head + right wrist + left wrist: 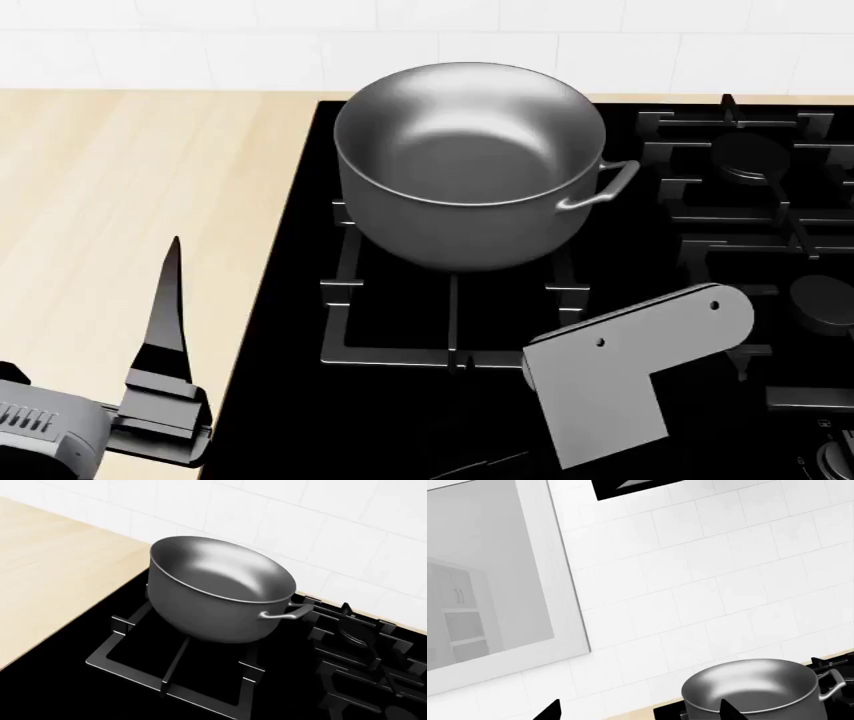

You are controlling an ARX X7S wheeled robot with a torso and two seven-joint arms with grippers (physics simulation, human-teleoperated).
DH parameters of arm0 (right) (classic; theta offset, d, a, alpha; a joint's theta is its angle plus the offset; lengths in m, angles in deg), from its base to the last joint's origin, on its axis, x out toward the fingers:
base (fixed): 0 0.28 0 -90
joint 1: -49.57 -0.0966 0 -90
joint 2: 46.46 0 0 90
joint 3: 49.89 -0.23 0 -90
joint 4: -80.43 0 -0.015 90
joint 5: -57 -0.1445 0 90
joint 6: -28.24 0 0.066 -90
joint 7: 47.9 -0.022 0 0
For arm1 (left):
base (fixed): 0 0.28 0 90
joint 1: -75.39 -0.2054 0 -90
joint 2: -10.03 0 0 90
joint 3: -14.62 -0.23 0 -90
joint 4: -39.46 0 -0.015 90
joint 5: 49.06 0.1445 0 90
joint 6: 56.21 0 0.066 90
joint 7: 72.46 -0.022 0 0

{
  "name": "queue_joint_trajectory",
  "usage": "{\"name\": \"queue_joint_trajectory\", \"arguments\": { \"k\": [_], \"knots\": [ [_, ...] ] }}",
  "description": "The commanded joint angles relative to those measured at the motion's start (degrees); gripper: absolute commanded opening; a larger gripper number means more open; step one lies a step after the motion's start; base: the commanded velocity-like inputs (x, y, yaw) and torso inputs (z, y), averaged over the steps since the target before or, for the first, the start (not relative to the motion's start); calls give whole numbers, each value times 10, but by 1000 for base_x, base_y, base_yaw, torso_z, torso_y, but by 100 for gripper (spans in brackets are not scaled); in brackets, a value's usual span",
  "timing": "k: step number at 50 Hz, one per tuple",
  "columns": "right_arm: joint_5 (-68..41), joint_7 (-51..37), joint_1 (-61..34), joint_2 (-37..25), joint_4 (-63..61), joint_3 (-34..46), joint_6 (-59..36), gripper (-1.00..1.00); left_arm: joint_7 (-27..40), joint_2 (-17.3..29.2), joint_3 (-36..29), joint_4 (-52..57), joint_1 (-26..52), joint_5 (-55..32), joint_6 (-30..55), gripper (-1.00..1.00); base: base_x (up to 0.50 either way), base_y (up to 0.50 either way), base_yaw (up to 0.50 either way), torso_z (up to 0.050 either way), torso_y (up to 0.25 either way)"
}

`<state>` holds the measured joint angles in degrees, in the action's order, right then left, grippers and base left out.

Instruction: Turn off the left burner of the stove.

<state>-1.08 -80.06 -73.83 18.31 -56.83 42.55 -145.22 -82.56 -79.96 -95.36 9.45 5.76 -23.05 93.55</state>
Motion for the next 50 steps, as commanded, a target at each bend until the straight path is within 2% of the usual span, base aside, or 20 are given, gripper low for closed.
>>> {"name": "queue_joint_trajectory", "arguments": {
  "k": [1, 8, 18, 24, 50],
  "knots": [
    [23, 14, 14, -16, 35, 46, 47, 100, 1, 0, -1, 0, 2, -1, 3, 100, 0, 0, 0, 0, 0],
    [46, 32, 40, -24, 47, 64, 87, 100, -1, 0, 1, 0, -2, -1, -3, 100, 0, 0, 0, 0, 0],
    [35, 26, 49, -19, 52, 69, 79, 100, 1, 0, 1, 0, -2, -2, -2, 100, 0, 0, 0, 0, 0],
    [1, 12, 32, -18, 58, 59, 37, 100, 1, 0, 2, 0, -4, -3, -3, 100, 0, 0, 0, 0, 0],
    [9, 26, 28, -27, 95, 77, 68, 100, 2, 0, -1, 0, -3, -6, 0, 100, 0, 0, 0, 0, 0]
  ]
}}
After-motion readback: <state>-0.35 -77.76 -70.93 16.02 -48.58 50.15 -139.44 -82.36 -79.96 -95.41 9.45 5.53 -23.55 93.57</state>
